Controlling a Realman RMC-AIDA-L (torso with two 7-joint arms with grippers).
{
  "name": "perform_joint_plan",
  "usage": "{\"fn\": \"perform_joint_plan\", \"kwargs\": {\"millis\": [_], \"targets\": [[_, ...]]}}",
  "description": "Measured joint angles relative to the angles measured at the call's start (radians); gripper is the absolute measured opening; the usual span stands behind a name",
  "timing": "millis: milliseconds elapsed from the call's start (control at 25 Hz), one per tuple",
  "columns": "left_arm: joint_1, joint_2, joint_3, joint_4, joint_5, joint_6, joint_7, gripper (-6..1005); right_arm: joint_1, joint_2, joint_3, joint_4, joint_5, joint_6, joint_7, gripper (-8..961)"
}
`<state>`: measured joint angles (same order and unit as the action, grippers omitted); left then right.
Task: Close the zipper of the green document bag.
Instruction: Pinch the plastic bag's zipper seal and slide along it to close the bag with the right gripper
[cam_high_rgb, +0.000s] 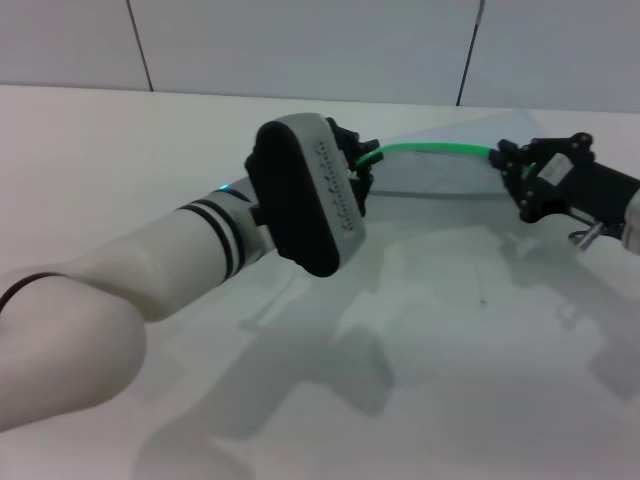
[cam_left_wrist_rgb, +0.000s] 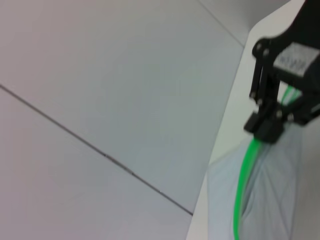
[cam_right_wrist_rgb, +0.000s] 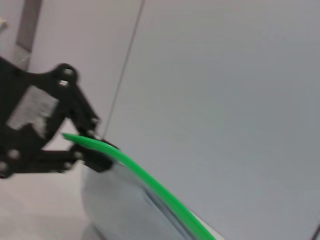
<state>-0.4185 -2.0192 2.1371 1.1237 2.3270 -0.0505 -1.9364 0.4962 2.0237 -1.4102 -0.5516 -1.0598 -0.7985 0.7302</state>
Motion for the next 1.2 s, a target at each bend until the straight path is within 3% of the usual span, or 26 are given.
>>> {"fn": "perform_joint_plan", "kwargs": {"millis": [280,800,1200], "targets": [[0.066,0.002,-0.039,0.057,0.000,0.000,0.036,53,-0.023,-0.003,0.066,0.003,-0.002,0.030,-0.031,130],[0.119,0.002,-0.072,0.092,0.000,-0.001,0.040,63,-0.045,-0.003,0.182,0.006,-0.003,0.051,-0.036,149],[0.135,0.002,-0.084,0.108,0.000,-0.002,0.048,81,-0.047,-0.002,0.197,0.007,-0.003,0.054,-0.037,164]]}}
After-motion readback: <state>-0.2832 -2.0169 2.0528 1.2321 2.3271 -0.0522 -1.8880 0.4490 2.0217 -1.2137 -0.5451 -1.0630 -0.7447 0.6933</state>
